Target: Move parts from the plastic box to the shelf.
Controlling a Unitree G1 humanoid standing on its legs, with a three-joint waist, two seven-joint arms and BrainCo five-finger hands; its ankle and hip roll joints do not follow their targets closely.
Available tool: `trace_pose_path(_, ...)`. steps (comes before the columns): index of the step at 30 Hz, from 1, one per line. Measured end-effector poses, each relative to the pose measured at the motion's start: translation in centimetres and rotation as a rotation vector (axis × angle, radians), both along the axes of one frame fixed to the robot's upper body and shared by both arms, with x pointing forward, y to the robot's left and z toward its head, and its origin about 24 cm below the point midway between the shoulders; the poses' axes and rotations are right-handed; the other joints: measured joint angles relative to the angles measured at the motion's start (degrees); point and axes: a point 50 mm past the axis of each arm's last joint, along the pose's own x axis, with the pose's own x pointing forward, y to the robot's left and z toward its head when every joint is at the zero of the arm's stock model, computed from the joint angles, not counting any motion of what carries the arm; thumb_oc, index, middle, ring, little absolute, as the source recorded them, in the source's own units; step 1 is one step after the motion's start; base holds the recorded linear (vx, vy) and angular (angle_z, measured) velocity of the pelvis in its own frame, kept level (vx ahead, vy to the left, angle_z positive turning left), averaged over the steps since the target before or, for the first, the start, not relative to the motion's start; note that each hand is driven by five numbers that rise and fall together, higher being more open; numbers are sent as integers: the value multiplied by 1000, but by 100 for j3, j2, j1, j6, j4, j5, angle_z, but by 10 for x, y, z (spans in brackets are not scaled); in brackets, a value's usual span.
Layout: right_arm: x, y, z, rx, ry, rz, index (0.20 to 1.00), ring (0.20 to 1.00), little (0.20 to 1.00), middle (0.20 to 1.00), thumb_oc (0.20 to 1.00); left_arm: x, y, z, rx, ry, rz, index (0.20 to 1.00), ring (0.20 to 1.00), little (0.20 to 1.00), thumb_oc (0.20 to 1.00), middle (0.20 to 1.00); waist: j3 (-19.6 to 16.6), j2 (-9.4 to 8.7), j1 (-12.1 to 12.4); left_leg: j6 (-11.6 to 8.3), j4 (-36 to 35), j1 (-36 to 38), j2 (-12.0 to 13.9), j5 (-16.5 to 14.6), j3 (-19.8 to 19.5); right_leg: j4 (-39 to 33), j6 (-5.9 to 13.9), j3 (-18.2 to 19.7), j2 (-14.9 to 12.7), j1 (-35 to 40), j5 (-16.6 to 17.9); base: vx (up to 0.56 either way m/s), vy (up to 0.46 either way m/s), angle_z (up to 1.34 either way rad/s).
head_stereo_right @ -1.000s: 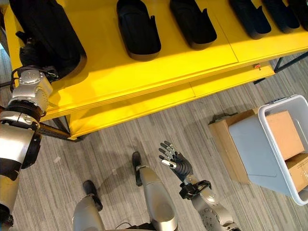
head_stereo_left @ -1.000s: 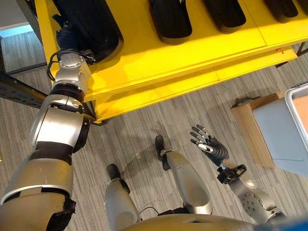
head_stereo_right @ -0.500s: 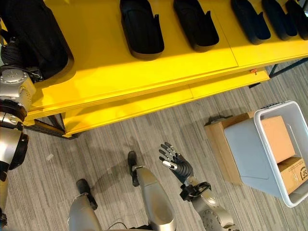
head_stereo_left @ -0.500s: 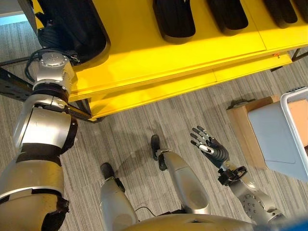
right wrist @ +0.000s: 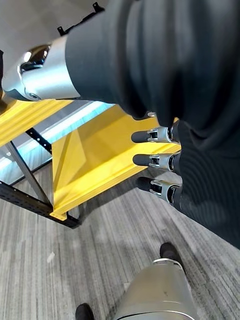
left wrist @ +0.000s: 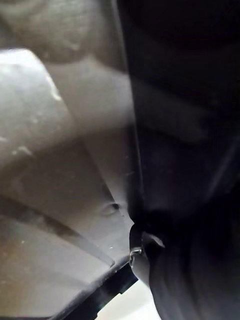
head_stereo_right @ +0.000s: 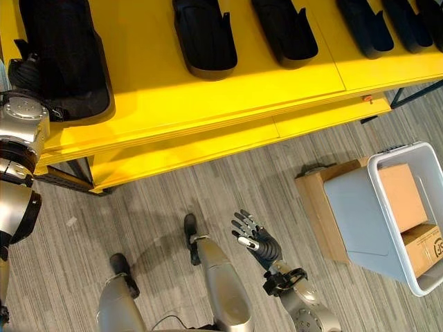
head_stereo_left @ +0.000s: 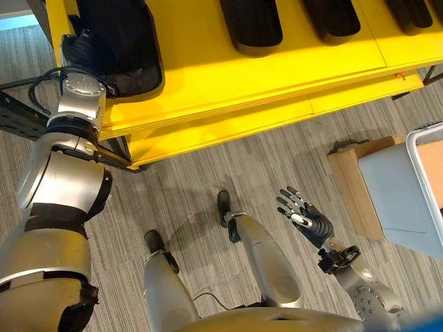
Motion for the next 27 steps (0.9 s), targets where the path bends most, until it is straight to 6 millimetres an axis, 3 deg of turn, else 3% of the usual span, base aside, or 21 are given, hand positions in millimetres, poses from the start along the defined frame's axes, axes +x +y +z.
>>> trace_pose_path(12, -1, -1, -1, 2, 5, -4, 1000, 1000, 1000, 1000, 1000, 3, -6, -4, -222, -87, -33, 200, 200, 200, 200, 200, -116, -10, -12, -4, 1, -35, 11, -5, 4, -22, 0, 3, 10, -33, -1, 0, 0, 0)
trace_pose_path(19, -5, -2, -5, 3, 27, -14, 1000, 1000, 1000, 1000, 1000, 3, -6, -2, -242, -102, -37, 200, 200, 200, 200, 200, -245, -10, -62, -2, 21, -146, 14, -8, -5, -23, 0, 3, 16, -125, 6, 0, 0, 0)
trace_pose_path(27, -9, -10, -6, -27, 42, -11, 1000, 1000, 1000, 1000, 1000, 6, -16, 24, -200, -153, -68, 200, 200, 200, 200, 200, -243, -5, -114, 8, 104, -215, 10, -60, 52, -9, 29, 79, 33, -242, 25, 3, 0, -5)
